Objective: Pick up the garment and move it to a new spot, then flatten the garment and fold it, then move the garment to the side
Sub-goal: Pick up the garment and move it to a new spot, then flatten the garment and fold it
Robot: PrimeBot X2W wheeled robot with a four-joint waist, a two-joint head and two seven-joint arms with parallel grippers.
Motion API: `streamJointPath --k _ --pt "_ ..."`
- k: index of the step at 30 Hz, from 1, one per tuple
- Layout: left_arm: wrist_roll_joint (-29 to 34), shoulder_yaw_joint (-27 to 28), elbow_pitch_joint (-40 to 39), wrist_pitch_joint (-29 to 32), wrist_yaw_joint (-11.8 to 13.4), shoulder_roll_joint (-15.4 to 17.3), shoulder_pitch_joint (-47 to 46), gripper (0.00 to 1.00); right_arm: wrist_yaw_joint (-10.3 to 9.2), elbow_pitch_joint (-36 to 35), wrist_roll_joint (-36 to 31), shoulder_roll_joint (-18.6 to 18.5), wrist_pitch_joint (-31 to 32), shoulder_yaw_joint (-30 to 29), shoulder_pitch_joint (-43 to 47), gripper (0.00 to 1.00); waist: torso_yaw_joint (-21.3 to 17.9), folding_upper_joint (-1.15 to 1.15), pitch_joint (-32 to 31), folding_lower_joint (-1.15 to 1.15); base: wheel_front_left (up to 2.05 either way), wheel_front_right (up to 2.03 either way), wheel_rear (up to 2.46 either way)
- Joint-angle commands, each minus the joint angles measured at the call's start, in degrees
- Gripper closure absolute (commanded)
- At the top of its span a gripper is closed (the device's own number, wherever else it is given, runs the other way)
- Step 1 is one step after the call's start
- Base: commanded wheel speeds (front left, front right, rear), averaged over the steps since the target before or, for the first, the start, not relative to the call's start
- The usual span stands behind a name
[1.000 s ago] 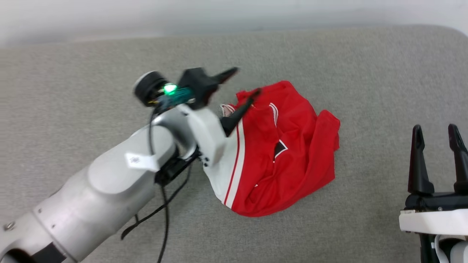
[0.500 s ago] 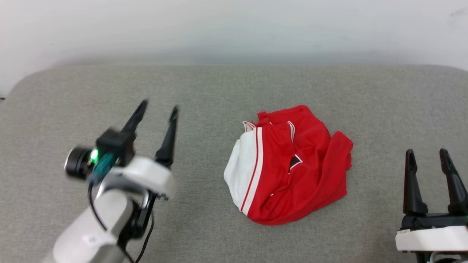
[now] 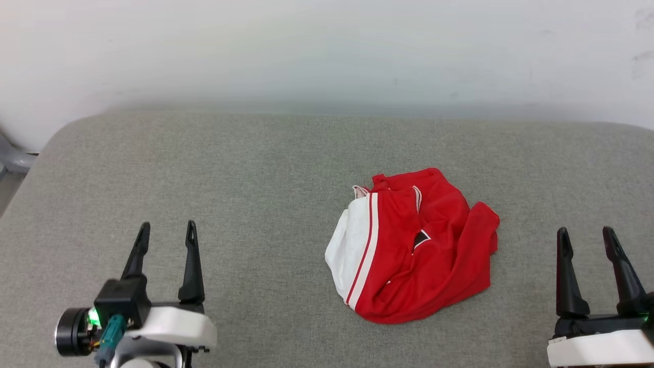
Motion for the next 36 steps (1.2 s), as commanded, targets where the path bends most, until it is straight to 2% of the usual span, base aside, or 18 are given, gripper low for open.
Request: streamJointPath --k 1,10,17,25,36 --pt "1.29 1.1 -0.11 -0.14 -0.9 -1.02 1.54 0.0 -0.04 0.16 0.39 0.09 -0.12 0.09 0.88 0.0 0.11 0.0 -0.36 0.01 0.0 0.0 0.0" --pt "9.39 5.65 0.68 -0.15 -7.3 -6.97 6.37 0.0 -0.04 1.32 0.75 0.09 -0.12 0.73 1.95 0.0 0.07 0.0 -1.47 0.01 0.0 0.0 0.0" --pt "12.6 8.28 2.22 -0.15 -10.42 -10.08 8.03 0.0 -0.04 2.05 0.93 0.09 -0.12 1.64 2.47 0.0 -0.43 0.0 -2.09 0.01 0.0 0.0 0.0" --pt "14.96 10.3 3.84 -0.15 -12.94 -11.94 8.4 0.0 -0.04 2.78 0.92 0.09 -0.12 2.07 3.18 0.0 -0.46 0.0 -2.35 0.01 0.0 0.0 0.0" --pt "16.6 11.89 4.44 -0.15 -14.42 -13.29 8.51 0.0 -0.04 3.52 1.09 0.09 -0.12 2.44 3.23 0.0 -0.32 0.0 -2.53 0.01 0.0 0.0 0.0"
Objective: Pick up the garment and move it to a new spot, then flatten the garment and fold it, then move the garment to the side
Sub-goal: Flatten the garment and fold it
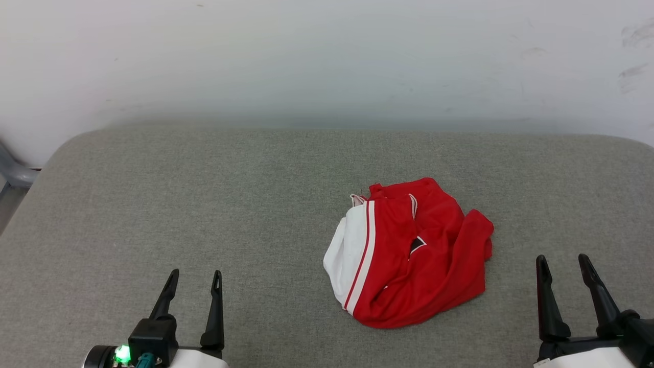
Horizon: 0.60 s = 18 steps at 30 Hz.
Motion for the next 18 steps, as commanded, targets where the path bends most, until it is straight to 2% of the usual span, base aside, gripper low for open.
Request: streamJointPath --k 1,13,18 --pt "0.34 0.29 0.0 -0.15 -0.34 -0.03 0.43 0.0 -0.04 0.14 0.16 0.08 -0.12 0.04 0.37 0.0 0.02 0.0 0.0 0.0 0.0 0.0 0.0" --pt "1.44 1.99 0.19 -0.15 -2.02 -1.08 0.09 0.0 -0.04 0.74 0.56 0.08 -0.12 0.25 0.13 0.0 -0.03 0.0 -0.04 0.0 0.0 0.0 0.0" --pt "1.2 2.11 0.93 -0.15 -4.14 0.03 -3.04 0.0 -0.04 0.69 0.65 0.08 -0.12 0.26 -0.24 0.0 0.02 0.0 0.14 0.0 0.0 0.0 0.0"
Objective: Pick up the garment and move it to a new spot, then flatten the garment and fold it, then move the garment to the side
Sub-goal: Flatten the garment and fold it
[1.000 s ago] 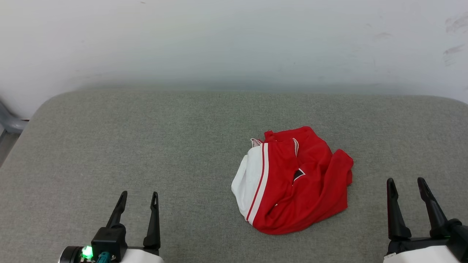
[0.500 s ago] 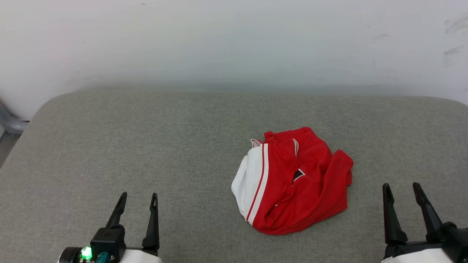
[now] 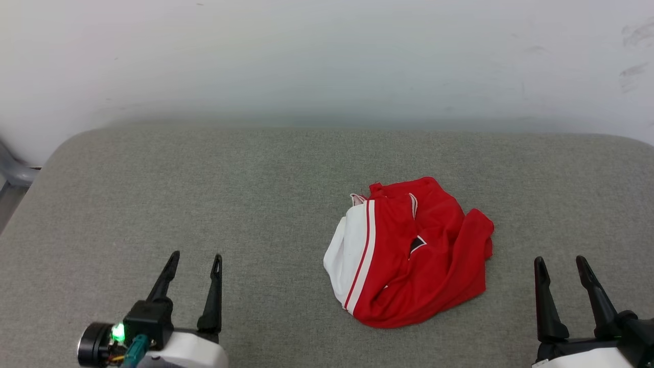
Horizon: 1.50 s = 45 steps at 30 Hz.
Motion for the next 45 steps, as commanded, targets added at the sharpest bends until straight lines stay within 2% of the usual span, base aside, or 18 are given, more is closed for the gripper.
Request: streamJointPath --k 1,8,14,21,30,36,41,45 --pt "-0.13 0.1 0.24 -0.15 -0.57 0.64 -1.56 0.0 -0.04 -0.04 0.16 0.08 -0.12 0.02 -0.34 0.0 0.05 0.0 0.1 0.0 0.0 0.0 0.0" --pt "-2.23 -2.19 3.56 -0.15 -3.65 4.77 -12.44 0.0 -0.04 -0.51 -0.2 0.08 -0.12 0.34 -0.95 0.0 0.0 0.0 1.22 0.0 0.0 0.0 0.0" --pt "-5.95 -8.06 7.56 1.99 -4.15 9.35 -24.18 0.0 -0.04 -0.86 -0.33 0.08 -0.12 0.62 -2.2 0.0 -1.09 0.0 3.65 0.0 0.0 0.0 0.0" --pt "-15.91 -19.6 8.82 12.21 -4.16 14.47 -35.93 0.0 -0.04 -1.28 0.02 0.09 -0.12 0.55 -3.97 0.0 -3.04 0.0 6.88 0.0 0.0 0.0 0.0" --pt "-32.84 -36.37 10.75 33.04 -4.16 19.16 -48.6 0.0 -0.04 -1.17 0.7 0.08 -0.12 0.48 -6.46 0.0 -5.75 0.0 10.56 0.0 0.0 0.0 0.0" --pt "-40.38 -46.71 12.67 44.55 -4.17 21.58 -54.37 0.0 -0.04 -1.2 1.22 0.09 -0.12 0.5 -8.06 0.0 -7.75 0.0 12.62 0.0 0.0 0.0 0.0" --pt "-44.02 -54.48 14.77 50.23 -4.17 23.33 -57.32 0.0 -0.04 -1.35 1.48 0.08 -0.12 0.5 -9.13 0.0 -9.35 0.0 14.4 0.0 0.0 0.0 0.0" --pt "-45.51 -59.07 16.98 51.01 -4.17 24.3 -58.66 0.0 -0.04 -1.47 1.78 0.09 -0.12 0.55 -9.84 0.0 -10.54 0.0 15.98 0.0 0.0 0.0 0.0"
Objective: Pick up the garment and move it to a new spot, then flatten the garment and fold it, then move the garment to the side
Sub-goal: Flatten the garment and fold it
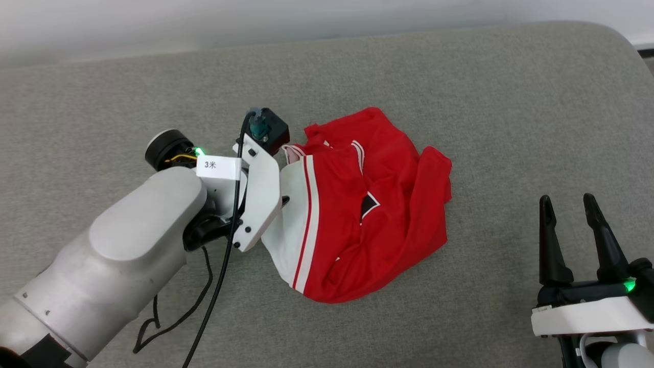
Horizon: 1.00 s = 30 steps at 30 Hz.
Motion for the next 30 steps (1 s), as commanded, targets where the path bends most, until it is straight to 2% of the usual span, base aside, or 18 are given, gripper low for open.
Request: streamJointPath --k 1,13,14,15,20,26,30 --pt "-0.95 -1.21 0.9 -0.4 0.0 0.32 -0.55 0.0 -0.04 -0.23 0.33 0.1 -0.12 0.01 -0.88 0.0 -0.98 0.0 1.24 -0.01 0.0 0.0 0.0" --pt "-2.71 -12.53 5.11 -0.43 0.0 0.64 -0.31 0.0 -0.04 -0.44 0.99 0.1 -0.12 -0.09 -2.6 0.0 -1.97 0.0 5.07 -0.01 0.0 0.0 0.0" --pt "-2.52 -12.95 4.95 -0.93 0.01 0.67 -0.38 0.31 -0.04 -0.41 0.99 0.1 -0.12 -0.08 -2.65 0.0 -1.96 0.0 5.19 -0.01 0.0 0.0 0.0" --pt "-2.42 -13.15 4.74 -1.67 0.07 0.7 -0.63 0.98 -0.04 -0.4 1.0 0.09 -0.12 -0.09 -2.69 0.0 -1.93 0.0 5.27 -0.01 0.0 0.0 0.0" --pt "-3.57 -13.51 4.03 -5.46 0.06 0.22 -2.49 1.0 -0.04 0.02 0.48 0.1 -0.12 -0.36 -1.93 0.0 -0.77 0.0 4.03 -0.01 0.0 0.0 0.0" --pt "-3.81 -12.41 3.18 -15.57 0.06 -0.52 -4.79 1.0 -0.04 0.38 -0.4 0.09 -0.11 -0.66 -0.34 0.0 1.98 0.0 0.33 -0.01 0.0 0.0 0.0" --pt "-4.58 -10.13 2.72 -21.98 0.27 0.2 -4.13 1.0 -0.04 0.48 -0.86 0.09 -0.11 -0.87 0.81 0.0 4.44 0.0 -1.94 -0.01 0.0 0.0 0.0"
